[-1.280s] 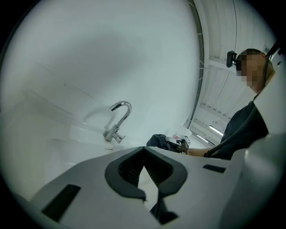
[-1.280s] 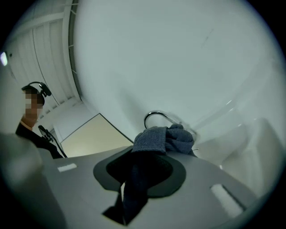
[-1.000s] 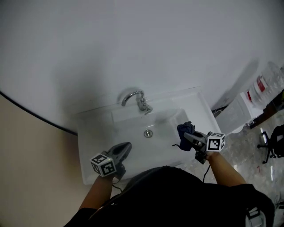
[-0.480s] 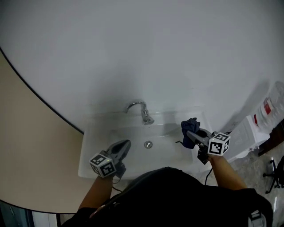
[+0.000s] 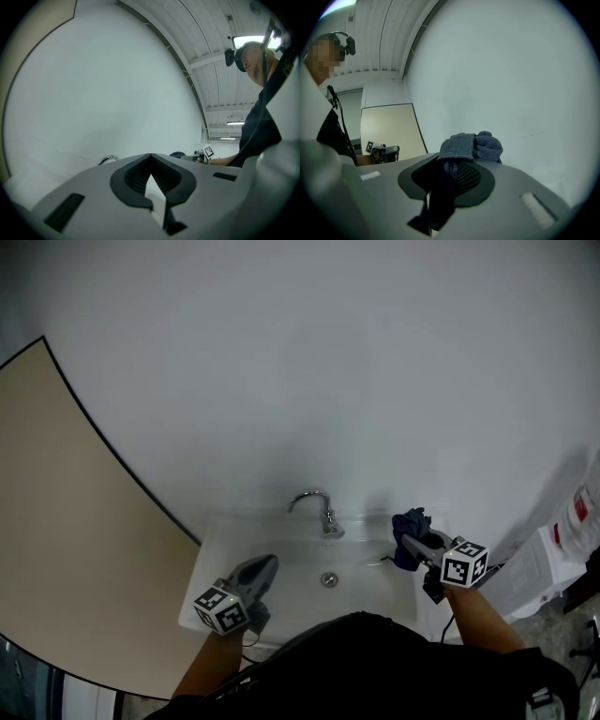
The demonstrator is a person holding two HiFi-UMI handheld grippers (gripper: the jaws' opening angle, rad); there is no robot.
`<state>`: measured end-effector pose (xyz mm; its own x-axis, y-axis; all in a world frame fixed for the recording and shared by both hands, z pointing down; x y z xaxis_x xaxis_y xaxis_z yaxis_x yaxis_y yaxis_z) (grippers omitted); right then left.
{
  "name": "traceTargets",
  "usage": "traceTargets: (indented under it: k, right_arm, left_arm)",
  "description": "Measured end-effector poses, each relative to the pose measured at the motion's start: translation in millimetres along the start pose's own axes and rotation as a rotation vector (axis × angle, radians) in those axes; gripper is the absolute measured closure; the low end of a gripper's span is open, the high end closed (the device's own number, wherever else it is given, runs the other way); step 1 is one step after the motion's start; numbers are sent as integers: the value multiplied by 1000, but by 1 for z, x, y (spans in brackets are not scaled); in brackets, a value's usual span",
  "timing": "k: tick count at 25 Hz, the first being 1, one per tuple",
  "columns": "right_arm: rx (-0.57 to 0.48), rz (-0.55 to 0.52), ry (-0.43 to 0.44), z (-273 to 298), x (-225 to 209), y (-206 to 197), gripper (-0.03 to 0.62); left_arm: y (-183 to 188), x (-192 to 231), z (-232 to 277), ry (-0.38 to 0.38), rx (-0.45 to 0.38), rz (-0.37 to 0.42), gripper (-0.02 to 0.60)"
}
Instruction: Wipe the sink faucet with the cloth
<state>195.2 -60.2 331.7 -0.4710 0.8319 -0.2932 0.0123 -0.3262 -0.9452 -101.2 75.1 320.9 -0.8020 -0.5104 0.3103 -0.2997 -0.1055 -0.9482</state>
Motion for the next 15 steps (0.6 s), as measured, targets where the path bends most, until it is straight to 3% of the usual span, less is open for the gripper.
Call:
traceTargets:
  k: [5, 15]
  right_arm:
    - [26, -35, -8, 7, 1, -2, 516]
    - [71, -53, -32, 3, -1, -13, 516]
  left_arm:
    - [-5, 18, -7, 28, -13, -34, 581]
    - [-21, 20, 13, -22, 20, -69, 581]
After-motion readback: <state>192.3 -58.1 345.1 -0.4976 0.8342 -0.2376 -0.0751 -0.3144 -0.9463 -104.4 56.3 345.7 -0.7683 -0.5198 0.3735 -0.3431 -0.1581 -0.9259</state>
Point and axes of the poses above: the fingertips, and each gripper's own axes: z forward along the fingers, x to its left, y out of its top, the point moved 2 cm from there along -z, backward along the fingers, and after that the axes turned 2 degrees about -y, right-handed, at the moved point
